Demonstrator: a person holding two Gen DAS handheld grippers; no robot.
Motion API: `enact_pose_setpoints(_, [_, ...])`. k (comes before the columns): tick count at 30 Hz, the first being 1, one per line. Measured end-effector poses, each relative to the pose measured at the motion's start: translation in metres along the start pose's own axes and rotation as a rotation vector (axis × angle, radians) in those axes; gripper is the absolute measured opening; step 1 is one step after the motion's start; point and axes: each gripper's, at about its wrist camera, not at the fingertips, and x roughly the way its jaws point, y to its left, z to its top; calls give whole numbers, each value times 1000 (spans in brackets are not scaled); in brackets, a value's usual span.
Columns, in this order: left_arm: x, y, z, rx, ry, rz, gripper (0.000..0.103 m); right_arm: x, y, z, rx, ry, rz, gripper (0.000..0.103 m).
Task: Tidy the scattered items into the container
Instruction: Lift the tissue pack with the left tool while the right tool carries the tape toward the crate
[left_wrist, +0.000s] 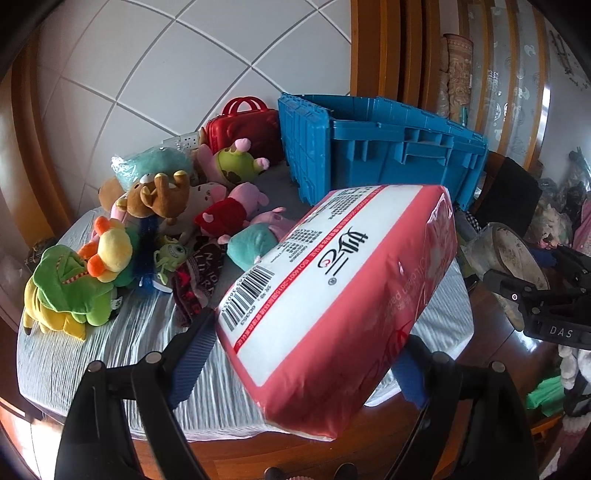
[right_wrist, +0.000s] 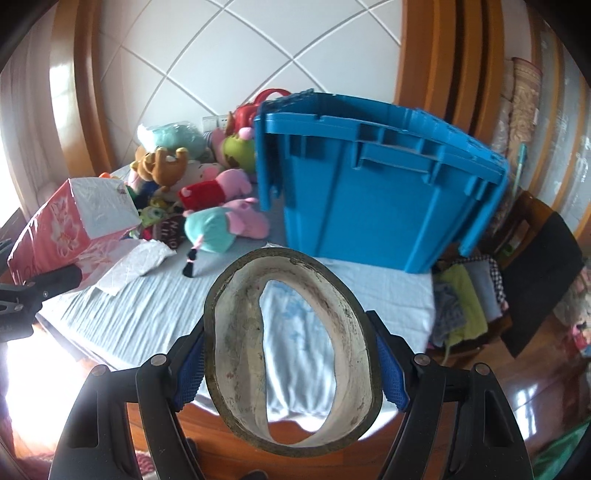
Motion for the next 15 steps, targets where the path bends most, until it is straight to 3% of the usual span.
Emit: enact_pose_setpoints(15, [43, -45, 51, 105, 1, -79, 87, 13, -46, 18, 32, 4, -55, 78])
